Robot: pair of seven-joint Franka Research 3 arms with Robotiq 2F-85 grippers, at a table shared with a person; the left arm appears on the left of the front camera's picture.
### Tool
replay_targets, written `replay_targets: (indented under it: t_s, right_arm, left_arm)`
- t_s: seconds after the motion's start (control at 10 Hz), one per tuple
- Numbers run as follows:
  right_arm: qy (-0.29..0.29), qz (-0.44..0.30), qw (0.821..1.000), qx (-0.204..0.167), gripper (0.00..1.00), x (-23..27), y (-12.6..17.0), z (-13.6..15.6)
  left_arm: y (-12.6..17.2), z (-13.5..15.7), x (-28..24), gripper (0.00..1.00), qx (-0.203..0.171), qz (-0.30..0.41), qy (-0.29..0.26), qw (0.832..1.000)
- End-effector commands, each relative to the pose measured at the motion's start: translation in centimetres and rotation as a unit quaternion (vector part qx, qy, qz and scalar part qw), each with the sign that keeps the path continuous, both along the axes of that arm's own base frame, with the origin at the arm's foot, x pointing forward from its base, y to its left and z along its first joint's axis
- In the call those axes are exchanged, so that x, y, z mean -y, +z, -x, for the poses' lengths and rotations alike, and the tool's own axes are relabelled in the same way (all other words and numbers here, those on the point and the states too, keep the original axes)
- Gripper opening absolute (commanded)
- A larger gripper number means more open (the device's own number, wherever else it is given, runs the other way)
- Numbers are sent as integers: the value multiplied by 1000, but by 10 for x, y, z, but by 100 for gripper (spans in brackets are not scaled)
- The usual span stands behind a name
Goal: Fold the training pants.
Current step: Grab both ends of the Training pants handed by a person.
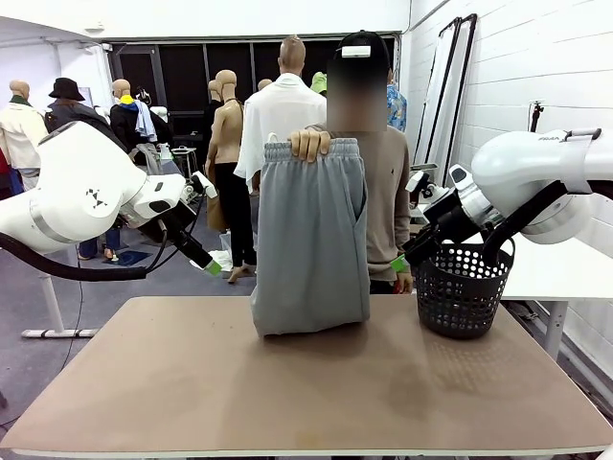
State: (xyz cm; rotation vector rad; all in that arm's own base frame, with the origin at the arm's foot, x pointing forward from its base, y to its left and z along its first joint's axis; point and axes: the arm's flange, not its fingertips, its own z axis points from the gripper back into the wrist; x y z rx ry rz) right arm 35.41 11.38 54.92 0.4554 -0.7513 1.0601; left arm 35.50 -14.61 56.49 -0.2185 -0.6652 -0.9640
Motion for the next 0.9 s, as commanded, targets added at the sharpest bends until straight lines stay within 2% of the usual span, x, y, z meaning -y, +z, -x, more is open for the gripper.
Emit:
replay_targets:
  t_s: [0.0,0.4,0.8]
  right_arm:
    - [11,-13,1000,1,100,-1,-1,-3]
    - [0,0,1000,0,100,0,0,0]
    - [24,55,998,10,100,11,11,-15]
  left_arm:
    - [1,0,-1,100,-1,-2,-8,1000]
    - [0,0,0,100,0,0,0,1000]
    - [12,-16,-5,100,-9,-73,-46,996]
